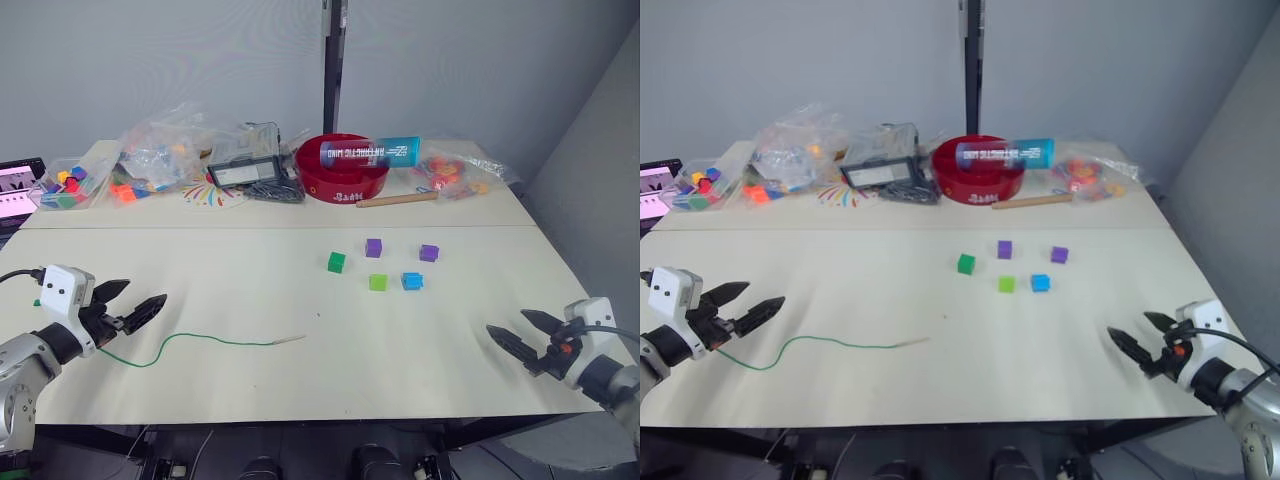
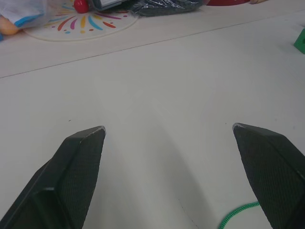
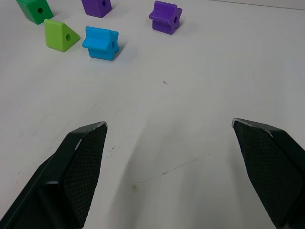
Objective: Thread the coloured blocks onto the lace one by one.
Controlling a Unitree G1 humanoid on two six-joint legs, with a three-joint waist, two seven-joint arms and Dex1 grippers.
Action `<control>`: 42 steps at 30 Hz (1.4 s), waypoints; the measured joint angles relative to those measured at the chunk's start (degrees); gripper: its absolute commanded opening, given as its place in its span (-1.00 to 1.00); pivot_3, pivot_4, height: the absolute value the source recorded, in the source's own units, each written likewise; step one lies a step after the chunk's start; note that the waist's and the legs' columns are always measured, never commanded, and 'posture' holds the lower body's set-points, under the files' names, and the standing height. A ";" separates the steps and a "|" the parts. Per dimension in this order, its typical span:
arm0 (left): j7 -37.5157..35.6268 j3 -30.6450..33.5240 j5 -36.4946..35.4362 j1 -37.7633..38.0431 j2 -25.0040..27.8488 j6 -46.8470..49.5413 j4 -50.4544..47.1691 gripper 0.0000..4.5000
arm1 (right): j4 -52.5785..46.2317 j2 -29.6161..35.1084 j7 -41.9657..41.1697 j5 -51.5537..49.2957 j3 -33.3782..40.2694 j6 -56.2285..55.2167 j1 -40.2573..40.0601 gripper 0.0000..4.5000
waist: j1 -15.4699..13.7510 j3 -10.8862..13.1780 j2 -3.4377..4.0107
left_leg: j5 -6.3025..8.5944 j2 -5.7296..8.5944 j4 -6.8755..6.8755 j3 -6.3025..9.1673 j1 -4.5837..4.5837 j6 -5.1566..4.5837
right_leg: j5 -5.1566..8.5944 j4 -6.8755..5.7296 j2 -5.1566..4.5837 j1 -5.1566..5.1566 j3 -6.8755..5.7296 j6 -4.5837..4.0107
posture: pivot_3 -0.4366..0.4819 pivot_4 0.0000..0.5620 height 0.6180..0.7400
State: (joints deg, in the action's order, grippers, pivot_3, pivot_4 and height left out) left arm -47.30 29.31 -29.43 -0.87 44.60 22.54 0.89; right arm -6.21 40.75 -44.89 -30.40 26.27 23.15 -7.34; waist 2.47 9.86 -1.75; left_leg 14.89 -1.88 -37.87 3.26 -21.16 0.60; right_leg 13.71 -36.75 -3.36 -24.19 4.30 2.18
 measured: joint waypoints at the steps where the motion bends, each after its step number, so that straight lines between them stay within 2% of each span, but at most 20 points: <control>1: 0.00 0.00 0.00 0.00 0.00 0.00 0.00 1.00 | 0.00 0.00 0.00 0.00 0.00 0.00 0.00 0.97 | 0.00 0.00 0.00 | 0.00 0.00 0.00 0.00 0.00 0.00 | 0.00 0.00 0.00 0.00 0.00 0.00 | -0.05 -0.47 0.85; 8: -1.21 -1.54 -0.32 1.46 -1.42 0.30 -1.01 1.00 | 0.04 -1.27 -1.29 -0.60 -1.11 0.12 1.67 0.97 | 0.05 0.00 0.00 | 0.00 0.00 0.00 0.00 0.00 0.00 | 0.00 -0.01 0.00 0.00 0.00 0.00 | -0.05 -0.47 0.85; 12: -3.75 -4.62 -2.23 1.09 -1.62 1.66 -4.40 1.00 | -2.20 -1.66 -4.03 -3.45 -3.67 1.45 4.59 0.97 | 0.00 0.00 0.00 | 0.00 0.00 0.00 0.02 0.01 0.00 | 0.00 -0.03 0.00 0.00 0.00 0.00 | -0.05 -0.47 0.85; 19: -15.44 -17.71 -1.69 -3.26 2.24 3.37 -6.65 1.00 | -6.05 4.30 -14.41 -8.31 -11.67 9.04 9.98 0.97 | -0.09 0.00 0.02 | 0.00 0.01 0.00 0.04 -0.01 0.00 | 0.00 -0.02 0.02 0.00 -0.02 0.00 | -0.05 -0.47 0.85; 24: -21.96 -27.30 2.80 -9.75 1.97 -1.27 -5.24 1.00 | -10.18 6.35 -18.15 -9.21 -16.28 12.13 13.22 0.97 | -0.22 0.00 0.02 | 0.00 0.02 -0.01 0.04 -0.02 0.00 | 0.00 -0.01 0.01 0.01 -0.02 0.00 | -0.05 -0.47 0.85; 31: -23.54 -35.00 10.00 -14.06 -2.00 -7.70 1.37 1.00 | -13.09 6.52 -16.87 -9.11 -16.90 12.36 13.09 0.97 | -0.25 0.00 0.01 | 0.00 0.02 -0.01 0.05 -0.03 -0.02 | 0.00 -0.02 0.01 0.00 -0.03 0.00 | -0.05 -0.47 0.85; 39: -23.40 -38.17 13.83 -17.63 -4.89 -10.53 4.72 1.00 | -15.91 5.81 -13.42 -9.18 -16.37 12.44 10.40 0.97 | -0.49 -0.01 0.01 | 0.00 0.05 -0.03 0.05 -0.01 -0.02 | -0.01 -0.02 -0.01 0.04 -0.02 0.02 | -0.05 -0.47 0.85; 42: -23.52 -39.08 14.91 -18.60 -4.89 -11.40 5.71 0.65 | -16.53 5.76 -12.44 -9.26 -15.97 12.44 9.82 1.00 | -0.68 -0.02 0.03 | 0.00 0.05 -0.04 0.06 0.01 -0.02 | -0.01 -0.04 -0.01 0.08 -0.02 0.02 | -0.05 -0.47 0.85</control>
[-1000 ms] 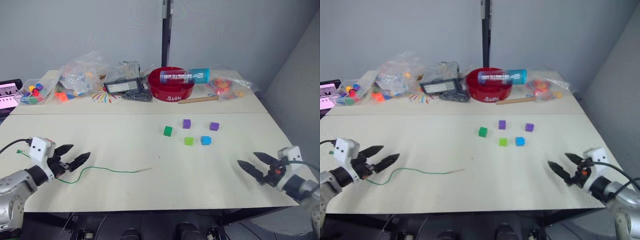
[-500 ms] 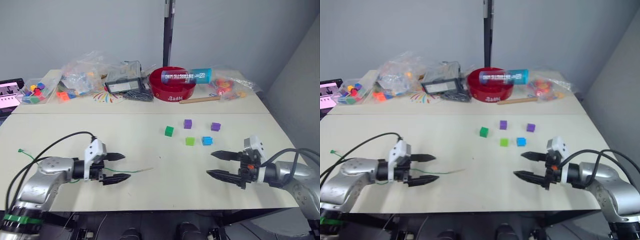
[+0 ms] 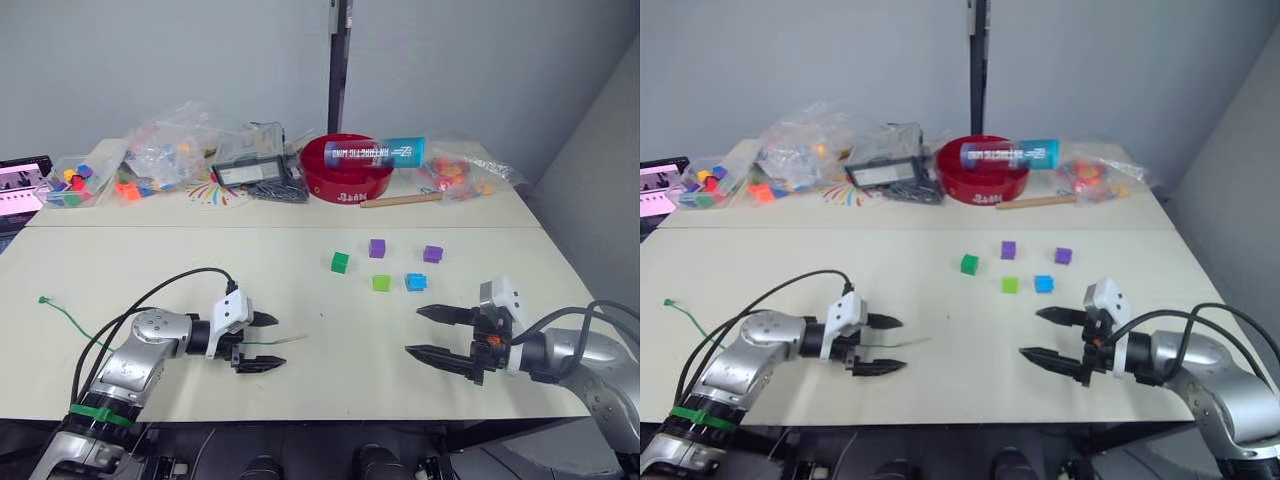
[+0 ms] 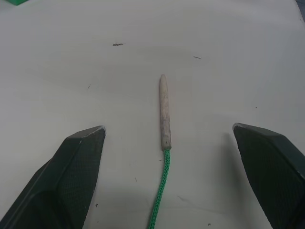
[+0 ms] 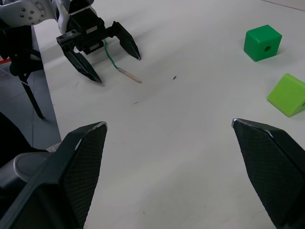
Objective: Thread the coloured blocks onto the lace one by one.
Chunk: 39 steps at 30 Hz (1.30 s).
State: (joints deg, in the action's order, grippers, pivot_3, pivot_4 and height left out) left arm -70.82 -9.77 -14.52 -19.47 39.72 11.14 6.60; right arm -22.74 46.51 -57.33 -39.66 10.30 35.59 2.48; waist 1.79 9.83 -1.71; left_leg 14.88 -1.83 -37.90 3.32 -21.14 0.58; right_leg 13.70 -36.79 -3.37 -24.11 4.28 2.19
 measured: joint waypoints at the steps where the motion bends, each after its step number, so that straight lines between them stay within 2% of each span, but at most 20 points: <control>1: -0.03 -0.30 0.39 -0.39 0.00 0.03 0.32 0.51 | -0.47 0.00 0.20 -0.08 0.19 0.00 -0.36 1.00 | -0.06 -0.01 0.00 | 0.00 0.00 0.00 0.00 0.01 0.00 | 0.00 0.00 0.00 0.00 0.00 0.00 | -0.05 -0.47 0.85; 11: -3.05 -1.66 1.02 -1.08 0.04 0.18 0.88 -0.95 | -2.69 0.00 2.76 -2.17 1.49 0.13 -0.86 1.00 | 0.05 -0.11 0.13 | 0.01 -0.01 0.00 -0.01 0.02 -0.02 | 0.01 0.02 0.01 0.02 0.00 0.01 | -0.05 -0.47 0.85; 21: -3.45 -2.23 1.17 -2.07 -0.21 0.90 0.87 -0.98 | -3.13 -0.58 4.37 -2.27 1.50 0.47 -1.22 1.00 | -0.21 -0.13 0.16 | 0.01 0.00 0.00 -0.01 0.00 -0.01 | 0.01 0.02 0.01 0.02 0.01 0.01 | -0.05 -0.47 0.85; 29: -4.44 -1.54 0.72 -2.26 1.20 2.54 -0.09 -0.98 | -0.82 -4.16 8.73 0.48 1.00 -0.28 0.71 1.00 | -0.05 -0.12 0.14 | 0.01 -0.03 -0.01 0.00 -0.01 -0.02 | 0.00 -0.01 0.05 -0.04 0.01 0.00 | -0.05 -0.47 0.85; 39: -4.04 -0.43 0.36 -0.75 1.63 4.21 -3.76 -0.98 | 11.58 -16.41 28.08 12.69 0.49 -4.35 11.16 1.00 | 0.56 -0.11 0.15 | 0.01 -0.03 0.00 0.02 -0.05 -0.01 | 0.00 -0.11 0.04 -0.13 0.00 -0.01 | -0.05 -0.47 0.85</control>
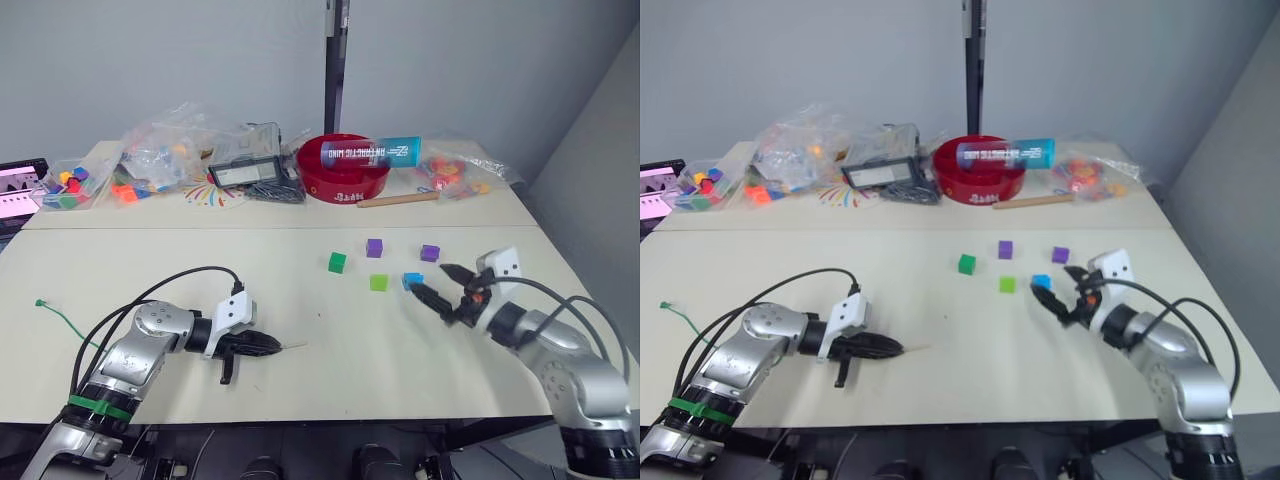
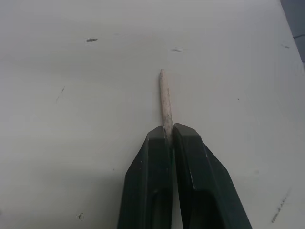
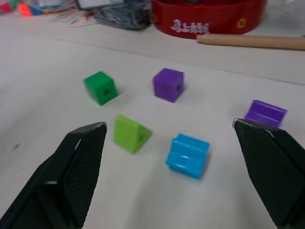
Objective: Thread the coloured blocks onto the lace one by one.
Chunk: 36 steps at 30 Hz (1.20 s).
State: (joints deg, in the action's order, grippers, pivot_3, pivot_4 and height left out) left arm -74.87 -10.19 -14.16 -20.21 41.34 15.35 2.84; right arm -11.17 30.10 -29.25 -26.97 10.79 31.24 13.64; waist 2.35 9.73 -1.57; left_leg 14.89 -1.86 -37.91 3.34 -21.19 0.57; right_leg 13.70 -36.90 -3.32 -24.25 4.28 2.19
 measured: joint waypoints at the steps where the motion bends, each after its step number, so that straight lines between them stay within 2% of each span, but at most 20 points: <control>1: 0.06 0.27 -0.31 0.12 0.02 0.25 -0.50 -0.98 | 1.31 -1.02 2.09 1.55 -0.10 -0.13 1.13 1.00 | 0.00 0.00 0.00 | 0.00 0.00 0.00 0.01 0.00 0.00 | 0.00 0.00 0.00 0.00 0.00 0.00 | -0.05 -0.47 0.85; 7: 0.45 0.86 -1.80 0.69 0.43 2.37 -4.21 -0.98 | 8.68 -8.52 16.53 9.31 -0.67 -0.12 9.09 1.00 | 0.30 0.01 0.02 | 0.00 0.00 0.00 0.00 0.00 0.00 | -0.01 -0.10 0.01 -0.07 0.02 -0.02 | -0.05 -0.47 0.85; 15: 0.64 1.62 -2.00 0.88 1.38 3.57 -5.48 -0.98 | 17.78 -12.94 24.56 13.94 -0.78 -0.03 16.48 1.00 | 0.26 0.02 0.04 | 0.00 0.01 0.00 0.00 -0.01 0.00 | -0.01 -0.09 -0.01 -0.06 0.01 -0.02 | -0.05 -0.47 0.85; 19: 0.88 1.75 -2.01 0.89 1.38 3.66 -6.01 -0.98 | 20.98 -13.45 25.93 14.96 -0.72 -0.23 17.42 1.00 | 0.27 0.02 0.04 | 0.00 0.01 0.00 0.01 -0.01 0.00 | -0.01 -0.10 -0.01 -0.07 0.01 -0.02 | -0.05 -0.47 0.85; 30: 1.65 2.25 -2.04 2.33 1.59 3.77 -7.31 -0.98 | 21.99 -13.50 24.53 14.96 -0.59 -0.35 17.42 1.00 | 0.50 0.03 0.05 | 0.00 0.00 0.01 0.01 -0.01 0.00 | -0.01 -0.09 0.00 -0.07 0.01 -0.02 | -0.05 -0.47 0.85; 36: 1.69 2.36 -2.88 3.12 2.07 3.99 -8.46 -0.98 | 17.50 -12.52 22.96 14.34 -0.18 1.33 16.08 1.00 | 0.45 0.03 0.06 | 0.00 -0.01 0.01 0.01 -0.02 -0.01 | -0.01 -0.09 0.00 -0.07 0.01 -0.02 | -0.05 -0.47 0.85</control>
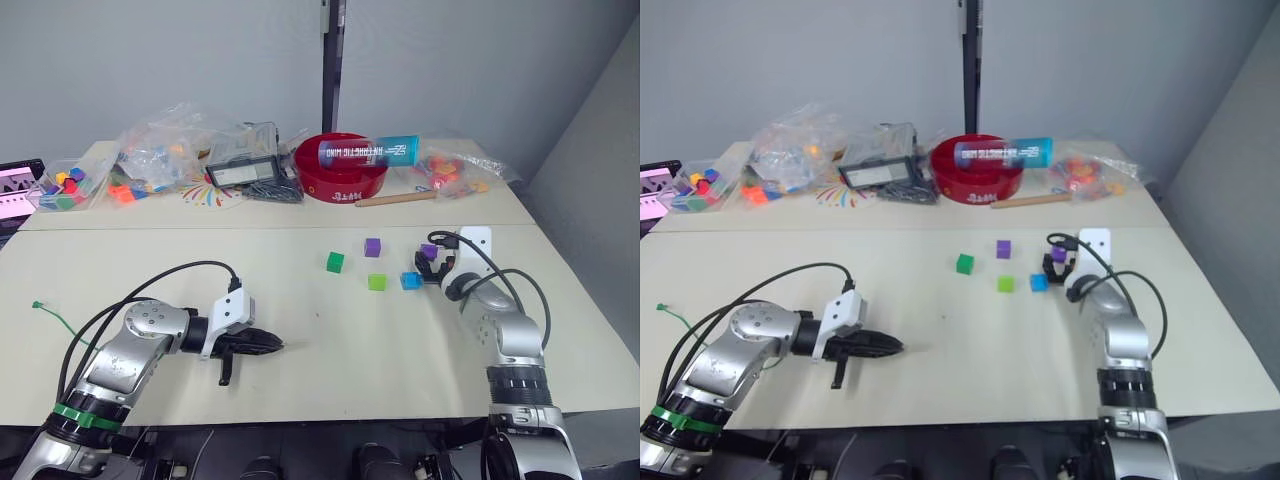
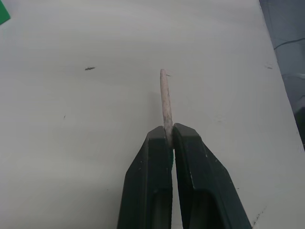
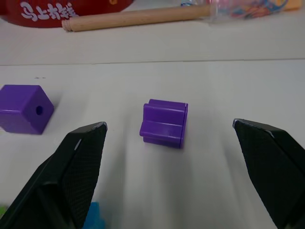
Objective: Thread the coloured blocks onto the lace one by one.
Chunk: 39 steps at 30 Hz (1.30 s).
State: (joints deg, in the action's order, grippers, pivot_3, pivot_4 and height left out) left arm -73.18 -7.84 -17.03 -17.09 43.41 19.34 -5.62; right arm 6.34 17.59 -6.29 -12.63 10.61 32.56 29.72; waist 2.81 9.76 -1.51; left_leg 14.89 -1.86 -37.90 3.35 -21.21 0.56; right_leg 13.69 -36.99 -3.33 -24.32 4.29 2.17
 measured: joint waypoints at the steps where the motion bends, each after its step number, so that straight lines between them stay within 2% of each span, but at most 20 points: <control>1: 0.01 0.00 -0.14 0.10 0.11 0.08 -0.18 -0.98 | -0.34 -0.01 0.10 0.00 0.24 0.09 -0.07 1.00 | 0.01 0.00 0.00 | 0.00 0.00 0.00 -0.01 0.00 0.00 | 0.00 0.01 0.00 0.00 0.00 0.00 | -0.05 -0.47 0.85; 6: 0.17 -0.01 -0.52 0.10 0.21 0.55 -0.38 -0.98 | 3.88 -0.50 0.62 0.34 0.76 -0.99 1.86 1.00 | 0.27 0.00 0.00 | 0.00 0.00 0.00 -0.02 0.02 0.00 | 0.00 0.01 0.00 0.00 0.01 0.00 | -0.05 -0.47 0.85; 12: 0.22 -0.10 -0.99 -0.15 0.19 0.60 -0.40 -0.98 | 18.78 -2.48 1.78 2.02 0.57 -6.56 10.80 1.00 | 1.20 0.01 0.01 | 0.00 0.00 0.01 -0.01 0.02 0.00 | -0.01 -0.01 0.01 -0.01 0.01 -0.01 | -0.05 -0.47 0.85; 14: 0.37 -0.12 -1.00 -0.25 0.19 0.65 -0.42 -0.98 | 26.41 -2.46 3.23 2.97 0.66 -8.97 14.70 1.00 | 1.25 0.01 0.01 | 0.00 0.00 0.02 0.00 0.02 0.00 | -0.01 0.00 0.00 -0.01 0.01 -0.01 | -0.05 -0.47 0.85; 21: 0.55 -0.11 -1.03 -0.29 0.34 0.89 -0.50 -0.98 | 39.13 -2.26 5.35 4.83 0.85 -14.08 19.03 1.00 | 1.25 0.01 0.02 | 0.01 0.03 0.05 0.01 0.00 -0.01 | -0.01 0.01 -0.04 0.00 0.00 -0.01 | -0.05 -0.47 0.85; 24: 0.59 -0.10 -1.04 -0.29 0.45 0.93 -0.58 -1.00 | 40.84 -2.27 5.36 4.79 0.98 -15.66 19.51 0.66 | 1.24 0.01 0.02 | 0.00 0.03 0.05 0.01 0.02 -0.01 | -0.01 -0.01 -0.03 0.00 0.00 -0.01 | -0.05 -0.47 0.85; 31: 0.64 -0.10 -1.06 -0.29 0.83 0.99 -0.59 -1.00 | 41.82 -2.31 4.61 4.69 0.95 -17.18 19.66 -0.41 | 1.17 0.01 0.02 | 0.00 0.03 0.05 0.02 0.01 -0.01 | -0.01 -0.01 -0.04 0.01 0.00 -0.01 | -0.05 -0.47 0.85; 32: 0.64 -0.10 -1.06 -0.29 0.83 1.00 -0.59 -1.00 | 41.80 -2.30 4.52 4.66 0.98 -17.19 19.65 -0.47 | 1.18 0.01 0.02 | 0.00 0.03 0.05 0.03 0.02 -0.01 | -0.01 -0.01 -0.04 0.01 0.00 -0.01 | -0.05 -0.47 0.85; 36: 0.64 -0.10 -1.08 -0.32 0.83 0.99 -0.59 -1.00 | 40.99 -2.26 4.09 4.49 1.29 -17.04 19.17 -0.46 | 1.22 0.02 0.02 | 0.01 0.03 0.05 0.02 0.01 -0.01 | -0.01 0.00 -0.03 0.00 0.00 -0.01 | -0.05 -0.47 0.85; 39: 0.59 -0.10 -1.09 -0.36 0.84 0.98 -0.58 -1.00 | 36.13 -1.81 3.99 3.14 2.63 -15.49 17.17 -0.46 | 1.14 0.05 0.07 | 0.00 0.03 0.05 0.03 -0.03 -0.01 | -0.01 -0.01 -0.04 -0.02 0.00 -0.01 | -0.05 -0.47 0.85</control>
State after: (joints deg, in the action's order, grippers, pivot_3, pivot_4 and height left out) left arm -72.58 -7.94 -18.12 -17.45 44.26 20.32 -6.20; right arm 42.46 15.78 -2.31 -9.49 13.24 17.08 46.89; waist 3.95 9.81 -1.44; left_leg 14.90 -1.83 -37.85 3.38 -21.24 0.55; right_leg 13.68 -36.99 -3.37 -24.34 4.29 2.15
